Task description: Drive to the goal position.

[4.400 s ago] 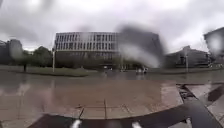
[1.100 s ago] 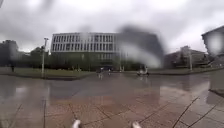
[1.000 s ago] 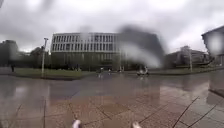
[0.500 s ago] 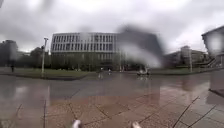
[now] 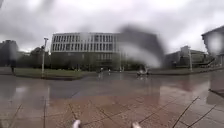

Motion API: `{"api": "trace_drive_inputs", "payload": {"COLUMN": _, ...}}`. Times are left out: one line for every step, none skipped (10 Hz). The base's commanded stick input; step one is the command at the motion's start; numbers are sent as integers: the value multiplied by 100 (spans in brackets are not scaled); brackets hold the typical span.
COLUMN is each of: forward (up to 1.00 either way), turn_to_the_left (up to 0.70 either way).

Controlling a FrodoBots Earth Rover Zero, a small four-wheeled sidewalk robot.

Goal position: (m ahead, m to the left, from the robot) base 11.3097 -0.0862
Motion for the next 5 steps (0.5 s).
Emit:
{"api": "trace_drive_inputs", "payload": {"forward": 6, "turn_to_the_left": 0}}
{"api": "trace_drive_inputs", "payload": {"forward": 6, "turn_to_the_left": 0}}
{"api": "trace_drive_inputs", "payload": {"forward": 6, "turn_to_the_left": 0}}
{"api": "trace_drive_inputs", "payload": {"forward": 6, "turn_to_the_left": 0}}
{"api": "trace_drive_inputs", "payload": {"forward": 6, "turn_to_the_left": 0}}
